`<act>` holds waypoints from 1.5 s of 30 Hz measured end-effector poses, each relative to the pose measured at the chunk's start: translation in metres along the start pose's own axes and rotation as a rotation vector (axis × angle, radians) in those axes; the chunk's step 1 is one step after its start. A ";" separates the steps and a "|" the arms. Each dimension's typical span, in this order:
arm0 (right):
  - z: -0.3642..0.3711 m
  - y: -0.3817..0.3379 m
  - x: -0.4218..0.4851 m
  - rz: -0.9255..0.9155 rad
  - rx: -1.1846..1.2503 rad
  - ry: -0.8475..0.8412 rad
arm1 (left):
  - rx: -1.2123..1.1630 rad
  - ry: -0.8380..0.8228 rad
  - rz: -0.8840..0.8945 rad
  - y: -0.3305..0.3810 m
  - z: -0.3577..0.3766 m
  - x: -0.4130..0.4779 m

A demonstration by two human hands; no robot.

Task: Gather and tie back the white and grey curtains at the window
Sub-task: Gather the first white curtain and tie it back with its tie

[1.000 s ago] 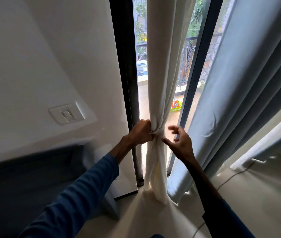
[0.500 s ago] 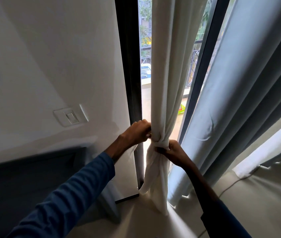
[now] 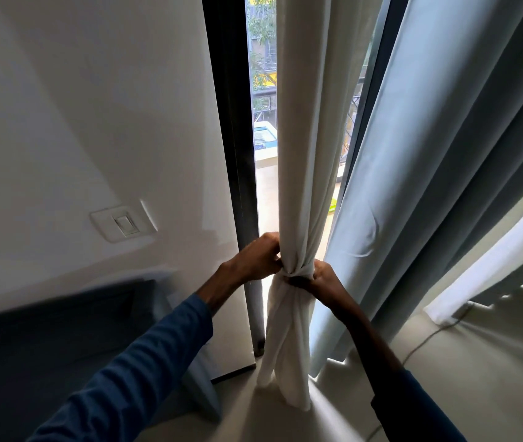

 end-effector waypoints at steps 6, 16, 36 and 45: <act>-0.004 0.002 -0.003 0.066 0.085 0.043 | -0.141 -0.097 0.006 0.011 0.010 -0.004; -0.013 0.003 -0.018 0.209 0.540 -0.031 | -0.517 0.084 -0.193 0.017 0.029 0.003; -0.045 -0.040 -0.035 -0.111 0.092 0.282 | -0.673 0.101 -0.302 -0.023 0.020 0.023; -0.104 -0.033 -0.033 -0.061 0.233 0.596 | -0.721 0.073 -0.406 -0.030 0.016 0.026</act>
Point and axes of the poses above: each hand's wrist, its own x-axis towards the middle knuckle, its own z-axis out of the palm, y = z × x, the point moved 5 cm from there along x, towards the middle knuckle, and after that the axes turned 7 degrees about z, right-handed, at the moved point
